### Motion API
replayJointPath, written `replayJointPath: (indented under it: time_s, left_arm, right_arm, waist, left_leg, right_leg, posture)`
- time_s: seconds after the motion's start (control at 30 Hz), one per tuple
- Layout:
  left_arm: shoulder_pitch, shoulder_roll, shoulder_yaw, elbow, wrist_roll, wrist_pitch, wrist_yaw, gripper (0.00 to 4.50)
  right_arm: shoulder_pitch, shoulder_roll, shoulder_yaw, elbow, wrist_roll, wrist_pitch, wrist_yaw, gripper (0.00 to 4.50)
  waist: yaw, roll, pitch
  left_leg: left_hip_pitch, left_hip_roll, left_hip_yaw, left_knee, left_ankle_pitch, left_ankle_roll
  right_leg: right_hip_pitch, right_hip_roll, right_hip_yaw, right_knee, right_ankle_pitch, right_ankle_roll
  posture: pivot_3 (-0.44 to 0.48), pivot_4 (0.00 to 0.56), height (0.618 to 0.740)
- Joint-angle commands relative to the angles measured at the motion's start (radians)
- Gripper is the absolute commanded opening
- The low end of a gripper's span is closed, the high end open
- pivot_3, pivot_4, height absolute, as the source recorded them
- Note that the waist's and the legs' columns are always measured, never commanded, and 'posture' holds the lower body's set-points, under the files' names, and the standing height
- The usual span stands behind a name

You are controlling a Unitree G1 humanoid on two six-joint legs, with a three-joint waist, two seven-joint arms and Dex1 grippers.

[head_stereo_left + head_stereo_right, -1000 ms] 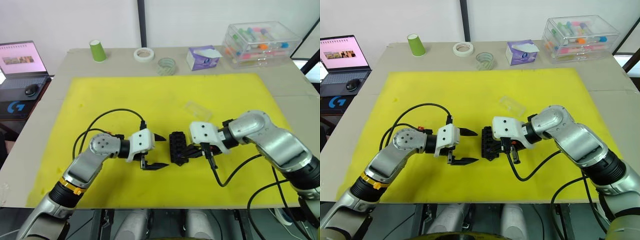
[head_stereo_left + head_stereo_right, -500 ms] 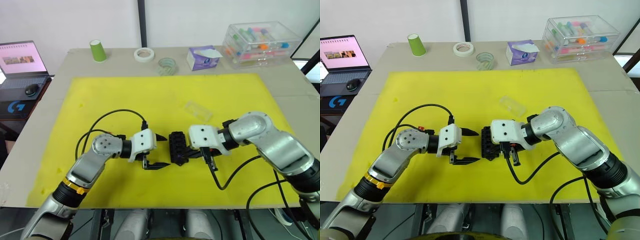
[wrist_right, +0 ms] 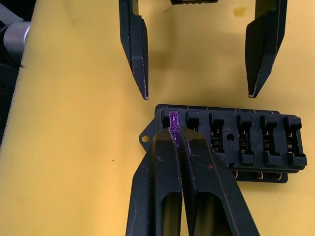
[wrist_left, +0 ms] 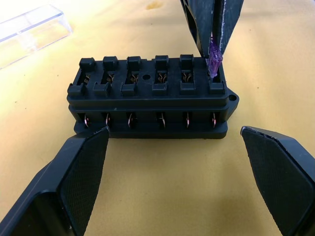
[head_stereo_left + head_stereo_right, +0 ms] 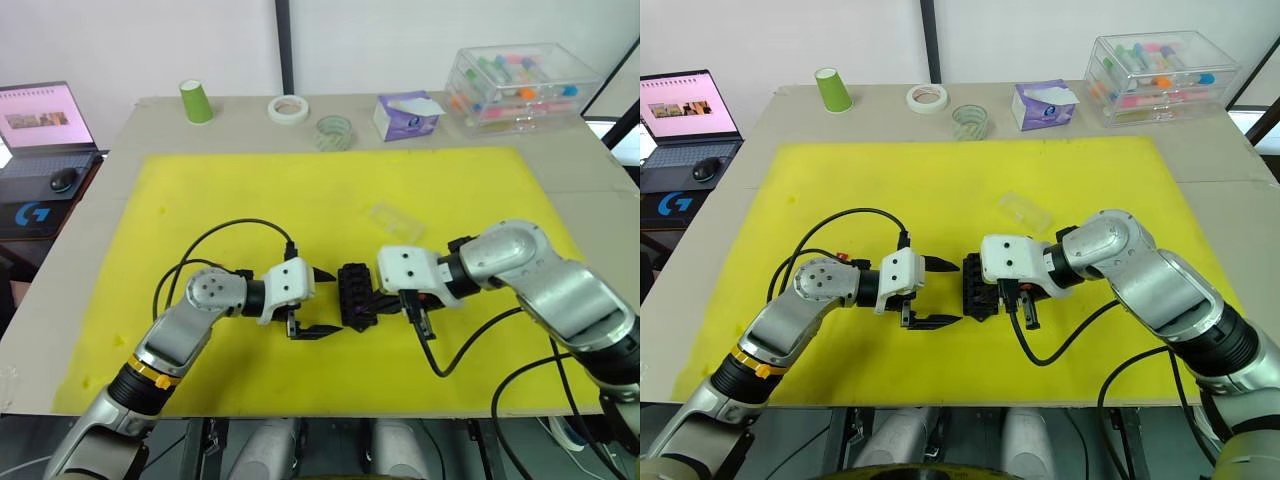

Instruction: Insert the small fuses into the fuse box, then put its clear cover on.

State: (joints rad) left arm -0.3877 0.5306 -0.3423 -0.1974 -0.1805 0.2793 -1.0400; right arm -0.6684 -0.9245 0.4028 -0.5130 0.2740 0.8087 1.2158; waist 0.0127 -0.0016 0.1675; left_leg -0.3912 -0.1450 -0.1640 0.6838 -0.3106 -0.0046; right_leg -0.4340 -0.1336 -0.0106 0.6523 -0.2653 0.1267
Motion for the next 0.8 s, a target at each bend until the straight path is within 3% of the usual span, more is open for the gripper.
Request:
replayJointPath:
  time_s: [0.03, 0.33, 0.8]
  left_arm:
    - [-0.01, -0.002, -0.001, -0.012, 0.008, -0.011, 0.002, 4.47]
    - [-0.006, -0.003, 0.0, -0.013, 0.017, -0.015, 0.0, 4.47]
    - [-0.003, -0.002, -0.006, -0.011, 0.023, -0.024, -0.006, 4.47]
  right_arm:
    - [-0.03, -0.005, -0.044, -0.055, 0.036, 0.039, -0.001, 0.0]
    - [-0.022, -0.017, -0.043, -0.1, 0.07, 0.124, -0.022, 0.0]
    - [0.012, -0.037, -0.03, -0.093, 0.03, 0.059, -0.058, 0.0]
  waist:
    - [0.0, 0.0, 0.0]
    - [0.0, 0.0, 0.0]
    - [0.0, 0.0, 0.0]
  left_leg:
    - [0.0, 0.0, 0.0, 0.0, 0.0, 0.0]
    - [0.0, 0.0, 0.0, 0.0, 0.0, 0.0]
    - [0.0, 0.0, 0.0, 0.0, 0.0, 0.0]
  right_leg:
    - [0.0, 0.0, 0.0, 0.0, 0.0, 0.0]
    - [0.0, 0.0, 0.0, 0.0, 0.0, 0.0]
    - [0.0, 0.0, 0.0, 0.0, 0.0, 0.0]
  posture:
    - [0.0, 0.15, 0.74]
    - [0.0, 0.15, 0.74]
    - [0.0, 0.15, 0.74]
